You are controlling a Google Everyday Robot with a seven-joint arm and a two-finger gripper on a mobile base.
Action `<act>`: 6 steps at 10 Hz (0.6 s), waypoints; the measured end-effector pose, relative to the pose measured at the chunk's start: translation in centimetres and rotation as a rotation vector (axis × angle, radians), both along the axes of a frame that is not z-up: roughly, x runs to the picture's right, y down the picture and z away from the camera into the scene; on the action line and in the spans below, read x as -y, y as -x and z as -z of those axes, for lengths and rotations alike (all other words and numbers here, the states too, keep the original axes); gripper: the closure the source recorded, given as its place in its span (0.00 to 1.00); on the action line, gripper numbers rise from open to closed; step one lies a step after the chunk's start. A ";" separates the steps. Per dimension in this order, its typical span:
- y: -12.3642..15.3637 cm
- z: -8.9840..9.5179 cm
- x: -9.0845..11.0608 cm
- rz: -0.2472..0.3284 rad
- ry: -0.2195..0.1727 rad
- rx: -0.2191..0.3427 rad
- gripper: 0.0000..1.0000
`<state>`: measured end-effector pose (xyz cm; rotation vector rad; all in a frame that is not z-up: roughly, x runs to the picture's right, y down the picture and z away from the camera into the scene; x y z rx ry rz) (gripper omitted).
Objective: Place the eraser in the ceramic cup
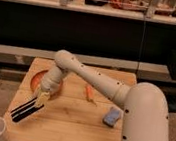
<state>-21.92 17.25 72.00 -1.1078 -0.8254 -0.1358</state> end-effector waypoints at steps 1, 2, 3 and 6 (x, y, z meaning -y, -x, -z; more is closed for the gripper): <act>-0.2 -0.1 0.2 -0.010 0.000 -0.008 0.96; -0.5 -0.3 0.4 -0.024 -0.001 -0.014 0.96; -0.5 -0.2 0.5 -0.042 -0.004 -0.006 0.96; -1.4 0.3 1.0 -0.114 -0.017 0.031 0.96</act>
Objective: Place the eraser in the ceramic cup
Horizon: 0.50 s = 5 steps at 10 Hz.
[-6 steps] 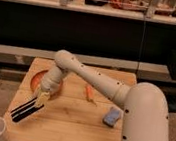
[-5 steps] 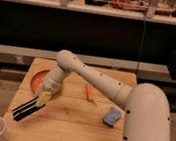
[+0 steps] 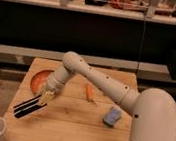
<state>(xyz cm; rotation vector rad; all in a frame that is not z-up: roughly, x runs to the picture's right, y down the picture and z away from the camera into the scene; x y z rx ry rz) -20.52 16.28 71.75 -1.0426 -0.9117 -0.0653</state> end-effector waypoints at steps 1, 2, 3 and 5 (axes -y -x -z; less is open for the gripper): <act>-0.9 0.0 0.3 -0.038 0.002 0.019 0.96; -1.8 0.1 0.5 -0.077 0.009 0.047 0.96; -2.8 0.2 0.8 -0.130 0.020 0.106 0.96; -2.9 1.1 1.0 -0.175 0.032 0.213 0.96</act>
